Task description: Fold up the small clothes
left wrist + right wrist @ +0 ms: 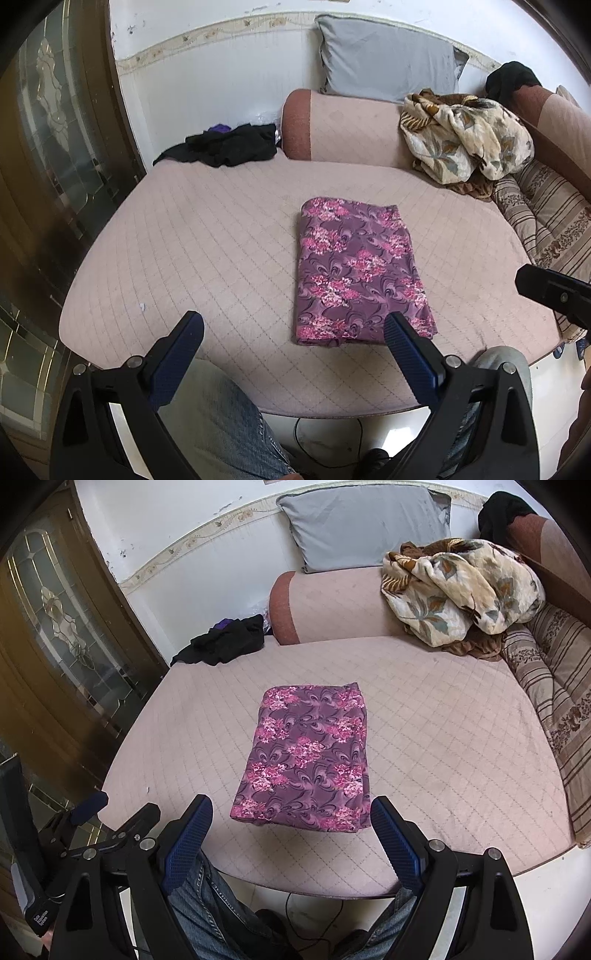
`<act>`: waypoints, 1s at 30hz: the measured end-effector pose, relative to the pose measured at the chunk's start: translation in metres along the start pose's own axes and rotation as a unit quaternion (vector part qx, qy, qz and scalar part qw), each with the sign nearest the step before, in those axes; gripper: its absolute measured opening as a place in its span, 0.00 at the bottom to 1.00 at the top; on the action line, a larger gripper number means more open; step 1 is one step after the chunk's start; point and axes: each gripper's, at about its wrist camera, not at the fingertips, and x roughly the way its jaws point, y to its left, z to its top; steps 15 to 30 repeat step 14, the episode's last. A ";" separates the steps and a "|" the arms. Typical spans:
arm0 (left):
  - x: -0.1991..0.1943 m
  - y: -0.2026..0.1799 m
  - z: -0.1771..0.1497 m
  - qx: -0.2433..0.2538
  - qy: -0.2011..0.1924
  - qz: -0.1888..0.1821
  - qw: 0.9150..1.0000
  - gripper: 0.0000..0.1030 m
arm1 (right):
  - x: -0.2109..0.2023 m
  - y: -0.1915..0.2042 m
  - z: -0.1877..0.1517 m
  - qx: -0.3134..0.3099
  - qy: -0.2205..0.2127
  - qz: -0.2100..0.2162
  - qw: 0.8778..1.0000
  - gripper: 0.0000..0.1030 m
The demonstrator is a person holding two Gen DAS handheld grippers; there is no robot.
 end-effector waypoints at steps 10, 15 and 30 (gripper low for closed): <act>0.045 -0.001 0.009 -0.007 0.017 0.007 1.000 0.95 | 0.039 -0.021 0.004 0.001 0.003 0.014 1.000 0.88; 0.079 0.001 0.017 -0.009 0.038 -0.046 0.998 0.95 | 0.069 -0.047 0.009 0.027 0.020 0.055 0.998 0.88; 0.079 0.001 0.017 -0.009 0.038 -0.046 0.998 0.95 | 0.069 -0.047 0.009 0.027 0.020 0.055 0.998 0.88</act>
